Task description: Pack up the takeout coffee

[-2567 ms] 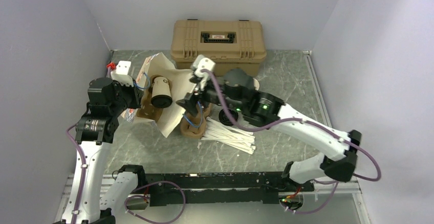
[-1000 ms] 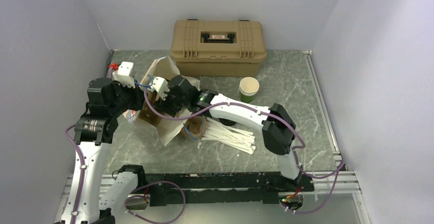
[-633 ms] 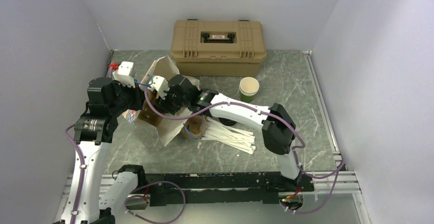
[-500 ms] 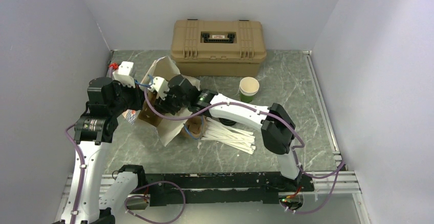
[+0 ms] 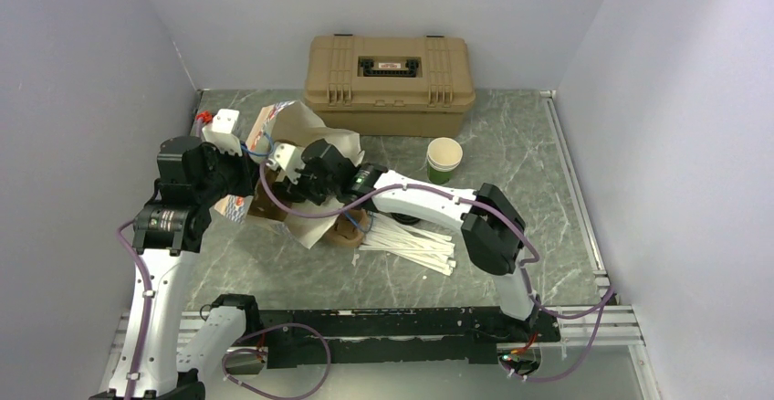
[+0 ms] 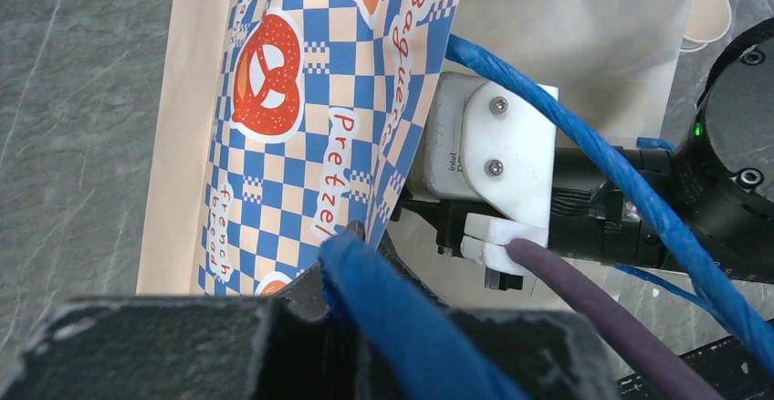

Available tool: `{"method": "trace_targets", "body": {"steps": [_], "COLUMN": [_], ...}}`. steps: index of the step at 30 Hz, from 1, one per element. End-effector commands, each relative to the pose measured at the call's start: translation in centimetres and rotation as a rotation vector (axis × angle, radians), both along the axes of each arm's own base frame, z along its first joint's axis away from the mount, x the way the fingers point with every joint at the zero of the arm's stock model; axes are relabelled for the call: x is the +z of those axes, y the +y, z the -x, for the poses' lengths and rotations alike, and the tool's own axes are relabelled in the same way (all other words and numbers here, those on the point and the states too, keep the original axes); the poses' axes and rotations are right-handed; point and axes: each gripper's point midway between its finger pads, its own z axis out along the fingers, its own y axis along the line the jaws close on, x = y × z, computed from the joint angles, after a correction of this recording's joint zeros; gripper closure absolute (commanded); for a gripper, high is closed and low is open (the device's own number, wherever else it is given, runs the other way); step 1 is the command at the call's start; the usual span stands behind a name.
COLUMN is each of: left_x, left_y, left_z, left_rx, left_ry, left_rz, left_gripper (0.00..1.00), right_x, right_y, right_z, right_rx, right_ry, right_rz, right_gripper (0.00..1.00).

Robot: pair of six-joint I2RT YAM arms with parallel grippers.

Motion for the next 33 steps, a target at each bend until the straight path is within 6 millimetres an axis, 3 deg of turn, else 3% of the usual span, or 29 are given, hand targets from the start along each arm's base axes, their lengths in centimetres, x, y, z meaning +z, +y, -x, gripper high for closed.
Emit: {"method": "trace_targets", "body": {"steps": [1,4,18,27,28,31,33], "left_x": [2.3,2.3,2.0,1.9,2.0,2.0,2.1], "left_y": [-0.4,-0.3,-0.1,-0.3,-0.3,-0.3,-0.3], "left_z": [0.0,0.0,0.1,0.1,0.2,0.1,0.2], "left_rx": [-0.022,-0.018,-0.013,-0.019,-0.020,-0.020,-0.021], "left_ry": [-0.068,-0.068,-0.064,-0.064,-0.065,-0.067,-0.069], "left_rz": [0.006,0.000,-0.005,-0.001,-0.001,-0.001,-0.001], "left_gripper": [1.00,1.00,1.00,1.00,1.00,1.00,1.00], "right_x": [4.3,5.2,9.9,10.9,10.7,9.8,8.9], "right_y": [0.2,-0.1,-1.6,-2.0,-1.9,-1.6,-1.3], "right_z": [-0.1,0.0,1.3,1.3,1.3,1.3,1.2], "right_rx": [0.010,0.005,0.017,0.004,0.005,0.012,0.009], "right_ry": [-0.053,-0.061,-0.101,-0.112,-0.108,-0.087,-0.070], "right_rz": [-0.103,-0.120,-0.226,-0.240,-0.237,-0.207,-0.192], "right_gripper": [0.86,1.00,1.00,1.00,0.96,0.57,0.46]}}
